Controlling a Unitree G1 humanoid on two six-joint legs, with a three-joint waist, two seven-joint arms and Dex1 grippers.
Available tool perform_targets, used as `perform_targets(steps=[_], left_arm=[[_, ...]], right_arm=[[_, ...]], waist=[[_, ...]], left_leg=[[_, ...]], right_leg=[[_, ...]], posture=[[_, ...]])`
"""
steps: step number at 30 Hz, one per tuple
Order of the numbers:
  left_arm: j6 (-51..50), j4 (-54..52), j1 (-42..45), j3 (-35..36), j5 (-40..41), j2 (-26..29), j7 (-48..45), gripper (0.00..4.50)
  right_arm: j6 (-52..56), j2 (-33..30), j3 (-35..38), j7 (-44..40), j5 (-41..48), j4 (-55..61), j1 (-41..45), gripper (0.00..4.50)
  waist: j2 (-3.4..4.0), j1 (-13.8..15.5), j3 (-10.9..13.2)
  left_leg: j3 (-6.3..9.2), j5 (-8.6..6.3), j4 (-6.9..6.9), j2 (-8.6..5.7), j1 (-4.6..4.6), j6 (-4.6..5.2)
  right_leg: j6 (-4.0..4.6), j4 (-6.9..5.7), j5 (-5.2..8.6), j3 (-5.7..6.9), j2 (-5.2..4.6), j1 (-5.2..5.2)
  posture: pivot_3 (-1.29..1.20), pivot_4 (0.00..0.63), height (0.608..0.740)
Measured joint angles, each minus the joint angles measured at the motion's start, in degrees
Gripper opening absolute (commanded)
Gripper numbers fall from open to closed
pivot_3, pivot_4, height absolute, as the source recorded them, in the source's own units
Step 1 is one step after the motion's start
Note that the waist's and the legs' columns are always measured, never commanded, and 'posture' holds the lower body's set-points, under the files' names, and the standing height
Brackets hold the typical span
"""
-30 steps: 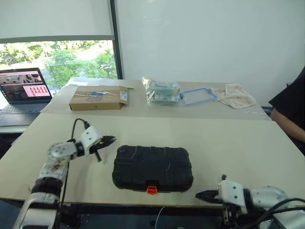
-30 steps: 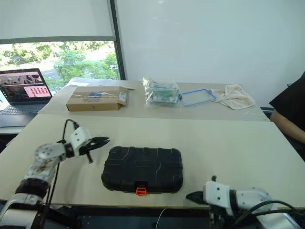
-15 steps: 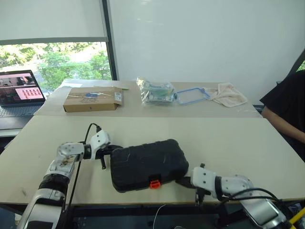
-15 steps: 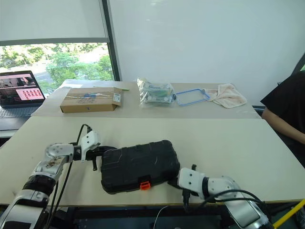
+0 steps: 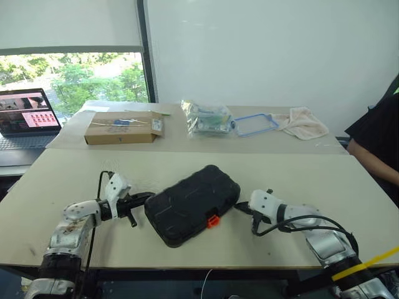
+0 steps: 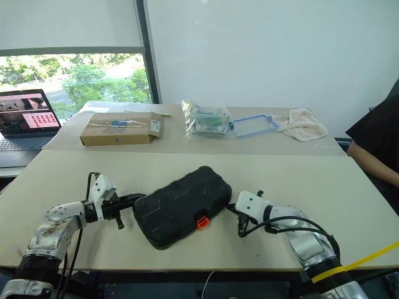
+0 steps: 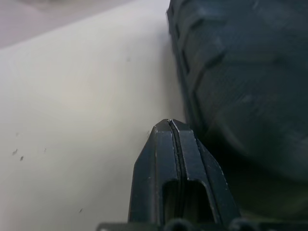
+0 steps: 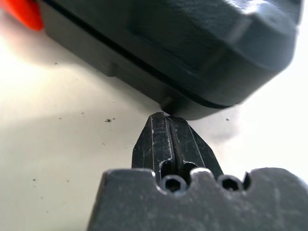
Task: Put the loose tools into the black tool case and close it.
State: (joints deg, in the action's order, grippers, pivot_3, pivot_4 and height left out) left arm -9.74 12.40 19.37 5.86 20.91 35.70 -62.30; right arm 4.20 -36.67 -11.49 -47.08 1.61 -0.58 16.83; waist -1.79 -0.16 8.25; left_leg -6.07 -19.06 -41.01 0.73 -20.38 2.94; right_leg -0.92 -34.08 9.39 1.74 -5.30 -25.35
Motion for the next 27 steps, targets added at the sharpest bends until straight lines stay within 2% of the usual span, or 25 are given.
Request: perform_targets(steps=[5, 8, 12, 17, 27], left_arm=[[-3.5, -1.8, 5.4, 1.1, 2.6, 0.6, -0.7, 0.06], [-3.0, -1.3, 12.4, -2.8, 1.1, 0.4, -3.0, 0.06], [-0.6, 2.4, 18.3, -8.9, -3.0, -2.4, -5.2, 0.06], [3.0, 7.6, 19.2, -15.1, -8.2, -4.2, -6.9, 0.06], [5.7, 8.6, 20.3, -16.9, -12.4, -4.6, -5.9, 0.06]], right_arm=[[11.6, -0.6, 1.3, -2.4, 6.8, 13.3, -9.6, 0.0], [16.0, 1.0, -0.1, 0.0, 6.6, 19.3, -13.0, 0.0], [17.5, 5.1, -2.6, 4.0, 4.5, 20.7, -13.2, 0.0], [16.5, 8.0, -4.4, 6.3, 2.2, 19.5, -12.1, 0.0], [13.8, 11.1, -5.4, 7.2, 2.0, 18.9, -11.7, 0.0]], waist=[[0.02, 0.5, 0.0], [0.01, 0.8, 0.0], [0.0, 0.1, 0.0], [-0.01, -1.0, 0.0], [0.0, -0.5, 0.0]], left_leg=[[0.15, -0.07, -0.04, 0.02, -0.07, -0.12], [0.15, -0.07, -0.13, -0.04, 0.07, -0.11], [0.1, -0.06, -0.19, -0.08, 0.16, -0.14], [0.15, 0.06, -0.17, -0.03, 0.19, -0.35], [0.35, -0.01, -0.24, 0.03, 0.17, -0.2]], right_leg=[[0.04, 0.05, 0.03, 0.37, 0.0, 0.05], [0.03, 0.08, 0.03, 0.38, 0.01, 0.28], [0.04, 0.08, 0.06, 0.29, 0.06, 0.32], [0.2, 0.02, 0.14, 0.22, 0.25, 0.22], [0.23, -0.04, 0.16, 0.24, 0.13, 0.23]], posture=[[0.0, 0.15, 0.74], [0.0, 0.15, 0.74], [0.0, 0.15, 0.74], [0.0, 0.15, 0.74], [0.0, 0.15, 0.74]])
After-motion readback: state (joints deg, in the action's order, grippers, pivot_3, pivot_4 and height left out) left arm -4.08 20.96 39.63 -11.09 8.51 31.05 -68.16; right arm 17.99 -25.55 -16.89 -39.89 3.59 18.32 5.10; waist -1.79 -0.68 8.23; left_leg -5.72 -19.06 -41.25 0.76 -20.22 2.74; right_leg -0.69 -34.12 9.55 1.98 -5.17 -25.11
